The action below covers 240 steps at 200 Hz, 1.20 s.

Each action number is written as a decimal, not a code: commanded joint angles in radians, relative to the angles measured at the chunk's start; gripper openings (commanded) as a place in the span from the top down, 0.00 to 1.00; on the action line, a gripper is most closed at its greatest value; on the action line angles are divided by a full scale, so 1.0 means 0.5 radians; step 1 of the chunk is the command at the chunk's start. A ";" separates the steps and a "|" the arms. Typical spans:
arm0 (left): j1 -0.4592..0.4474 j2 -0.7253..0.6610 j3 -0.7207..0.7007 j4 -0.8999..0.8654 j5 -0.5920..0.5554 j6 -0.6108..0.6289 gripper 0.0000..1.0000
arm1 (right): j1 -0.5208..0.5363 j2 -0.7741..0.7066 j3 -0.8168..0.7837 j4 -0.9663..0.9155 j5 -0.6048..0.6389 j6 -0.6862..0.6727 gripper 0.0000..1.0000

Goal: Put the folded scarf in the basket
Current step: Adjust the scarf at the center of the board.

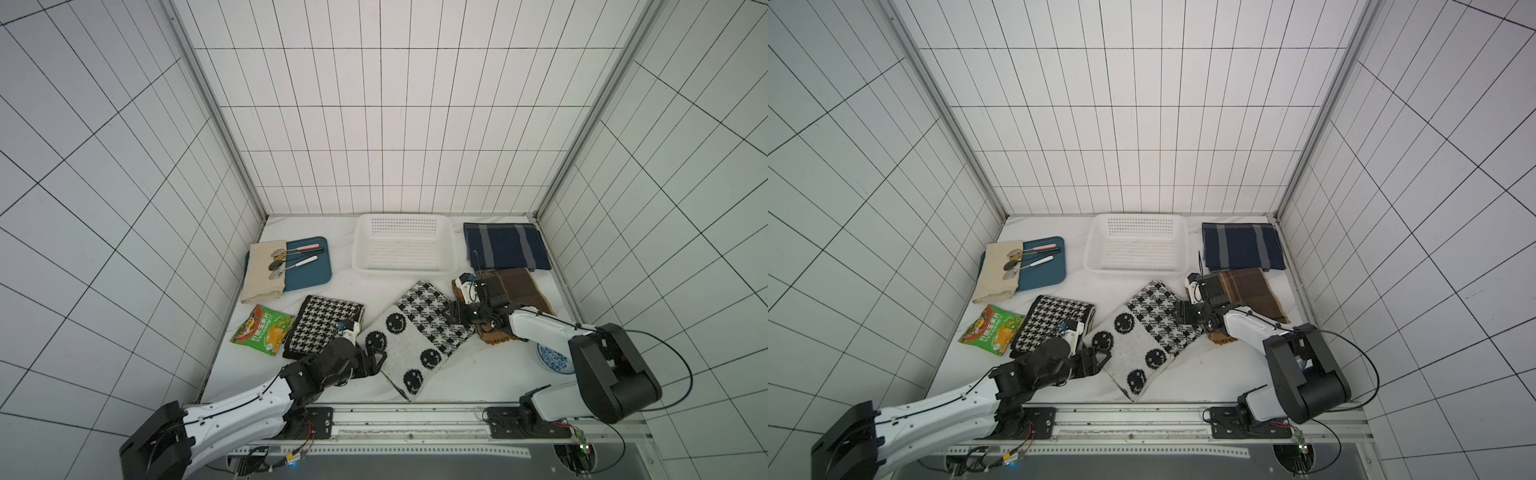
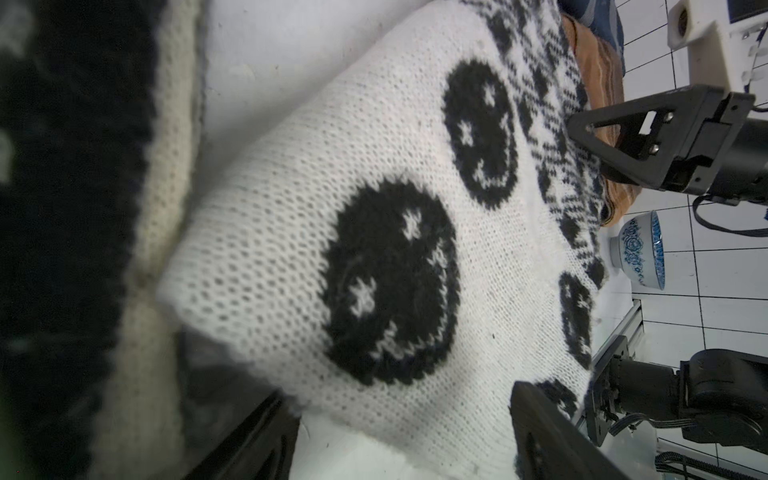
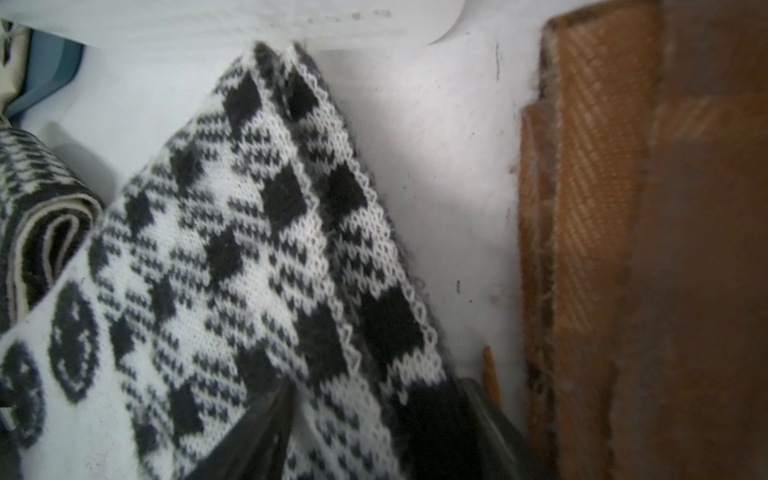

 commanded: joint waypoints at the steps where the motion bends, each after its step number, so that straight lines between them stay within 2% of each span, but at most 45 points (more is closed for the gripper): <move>1: -0.035 0.131 -0.032 0.182 -0.141 -0.070 0.17 | 0.041 0.041 0.002 -0.043 0.001 0.053 0.52; 28: -0.035 0.374 0.003 0.353 -0.081 -0.053 0.23 | 0.093 -0.025 -0.091 -0.049 0.041 0.108 0.75; 40: -0.035 0.445 0.039 0.355 -0.129 -0.042 0.26 | 0.137 -0.068 -0.116 -0.087 0.078 0.160 0.82; 66: 0.017 0.542 0.172 0.221 -0.228 0.079 0.30 | 0.243 -0.206 -0.208 -0.162 0.182 0.249 0.83; 87: 0.280 0.568 0.205 0.182 -0.050 0.183 0.33 | 0.293 -0.391 -0.327 -0.178 0.234 0.330 0.83; 100: 0.419 0.556 0.199 0.163 0.022 0.252 0.32 | 0.321 -0.495 -0.389 -0.189 0.255 0.393 0.79; 112: 0.452 0.537 0.201 0.137 0.031 0.300 0.29 | 0.342 -0.572 -0.428 -0.190 0.257 0.409 0.72; 136: 0.352 0.521 0.189 0.176 0.071 0.314 0.24 | 0.346 -0.652 -0.396 -0.257 0.299 0.377 0.54; 153: 0.264 0.528 0.188 0.164 0.061 0.274 0.22 | 0.339 -0.653 -0.318 -0.337 0.366 0.335 0.49; 179: 0.187 0.524 0.156 0.109 0.062 0.191 0.21 | 0.284 -0.507 -0.200 -0.385 0.357 0.269 0.46; 195: 0.088 0.532 0.122 0.117 -0.032 0.150 0.21 | 0.244 -0.368 -0.166 -0.355 0.285 0.249 0.46; 240: -0.023 0.862 0.042 0.376 -0.088 0.076 0.19 | 0.209 -0.107 -0.186 -0.213 0.100 0.268 0.46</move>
